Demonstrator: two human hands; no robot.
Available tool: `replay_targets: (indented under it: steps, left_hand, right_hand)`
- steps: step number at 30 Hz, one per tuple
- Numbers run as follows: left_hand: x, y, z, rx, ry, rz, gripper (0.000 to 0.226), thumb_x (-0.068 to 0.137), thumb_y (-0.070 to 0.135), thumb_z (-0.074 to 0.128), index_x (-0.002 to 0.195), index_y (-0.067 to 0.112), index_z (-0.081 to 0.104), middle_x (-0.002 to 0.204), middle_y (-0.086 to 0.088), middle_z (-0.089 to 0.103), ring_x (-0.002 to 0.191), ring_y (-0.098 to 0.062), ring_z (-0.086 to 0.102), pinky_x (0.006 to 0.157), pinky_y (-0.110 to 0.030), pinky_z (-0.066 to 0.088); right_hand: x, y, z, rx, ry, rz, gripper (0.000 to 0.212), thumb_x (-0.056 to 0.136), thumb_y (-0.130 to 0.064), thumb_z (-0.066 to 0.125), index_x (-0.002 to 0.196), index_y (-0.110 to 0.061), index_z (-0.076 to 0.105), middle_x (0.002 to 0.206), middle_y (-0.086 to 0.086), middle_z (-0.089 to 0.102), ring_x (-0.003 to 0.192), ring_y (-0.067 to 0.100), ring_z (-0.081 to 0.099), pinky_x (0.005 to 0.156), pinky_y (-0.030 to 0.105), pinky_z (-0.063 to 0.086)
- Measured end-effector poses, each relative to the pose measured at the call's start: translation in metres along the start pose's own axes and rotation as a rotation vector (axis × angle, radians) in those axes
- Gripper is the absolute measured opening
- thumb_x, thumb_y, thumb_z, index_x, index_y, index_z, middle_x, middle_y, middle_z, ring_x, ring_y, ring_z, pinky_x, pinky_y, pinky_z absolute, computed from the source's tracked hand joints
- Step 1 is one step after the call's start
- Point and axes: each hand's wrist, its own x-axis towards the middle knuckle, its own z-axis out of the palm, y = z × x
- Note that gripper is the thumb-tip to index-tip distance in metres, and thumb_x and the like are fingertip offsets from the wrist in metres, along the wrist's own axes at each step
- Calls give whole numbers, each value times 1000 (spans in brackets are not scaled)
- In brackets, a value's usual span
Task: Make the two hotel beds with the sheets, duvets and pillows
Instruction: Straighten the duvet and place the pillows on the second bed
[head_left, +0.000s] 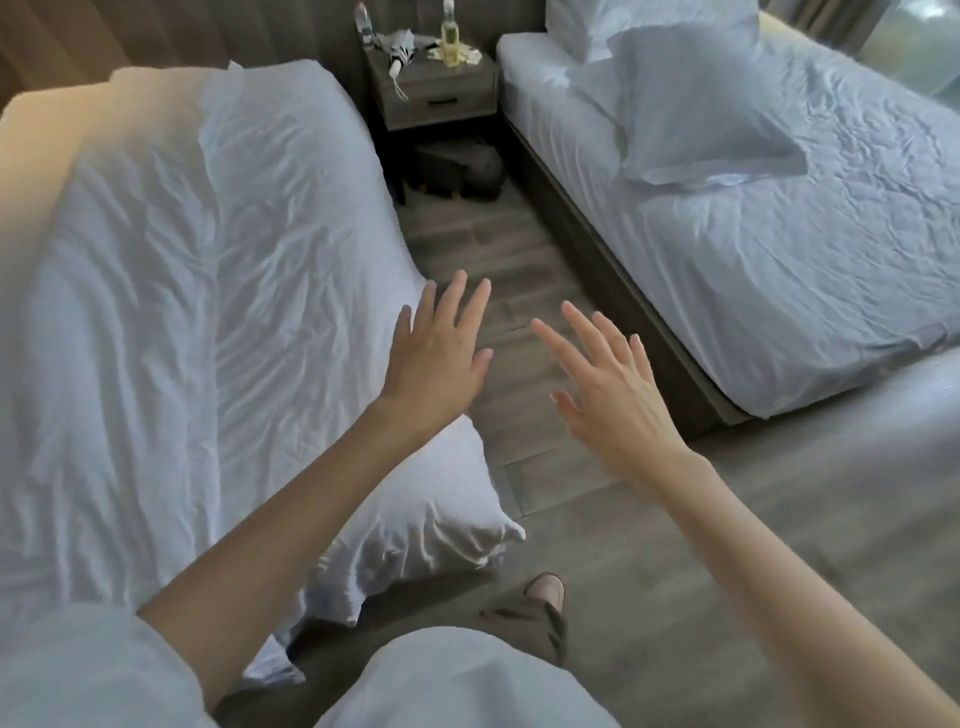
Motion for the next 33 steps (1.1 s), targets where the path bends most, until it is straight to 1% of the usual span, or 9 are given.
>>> replay_targets:
  steps: [3,6,10,14,18,20,24,26,33]
  left_hand:
    - [60,36,0,20,24,-13,65,101,38,41,155,22,7,162,-6,6,148,-33,8,117,-47,18]
    - [116,66,0,43,34,-31,66,100,39,41,155,22,9,162,-7,7,147,-34,12,116,-47,21]
    - [181,92,6,68,66,-67,65,100,39,42,154,22,11,162,-6,8,147,-33,12,116,-48,22]
    - [238,109,15,76,97,-151,66,99,38,43,154,22,11,162,-7,8,146,-32,15,115,-47,24]
    - [290,124,22,102,132,-270,66,99,38,43,154,19,13,161,-8,11,145,-34,16,112,-48,28]
    - [314,134,21,80,141,-362,66,99,37,45,155,19,14,161,-9,12,146,-34,16,113,-50,28]
    - [357,144,20,67,151,-508,66,100,36,43,155,19,11,161,-8,10,147,-35,12,115,-50,24]
    - [376,140,18,75,161,-571,65,100,36,44,155,18,13,161,-9,10,146,-36,12,113,-50,24]
    - [444,86,17,80,219,-786,69,98,34,48,154,16,13,161,-11,12,145,-39,15,113,-52,24]
  right_hand:
    - [37,60,-26,-7,1,-2,74,95,-23,58,154,-36,15,163,-2,6,149,28,5,119,57,12]
    - [75,116,-49,-41,20,-34,73,96,-25,57,154,-35,14,163,-1,6,150,28,5,118,57,14]
    - [137,178,-68,-10,39,-61,71,96,-24,56,154,-34,16,163,-1,7,149,28,6,119,56,12]
    - [204,228,-70,-6,54,-164,70,96,-25,56,154,-34,17,163,0,8,149,28,8,118,57,16]
    - [271,273,-73,-20,58,-303,69,95,-24,56,153,-32,21,162,3,12,148,30,11,116,58,20]
    - [303,294,-78,-24,35,-376,69,94,-23,56,153,-31,22,162,3,13,148,31,12,115,58,21]
    - [371,322,-89,-27,-3,-516,69,94,-22,57,153,-32,22,162,2,13,148,31,12,114,59,21]
    - [405,326,-91,-12,-13,-577,70,93,-22,57,153,-32,22,162,2,13,148,31,12,115,59,20]
    - [532,306,-71,28,-39,-758,70,92,-21,57,153,-32,24,161,4,15,147,33,13,116,59,17]
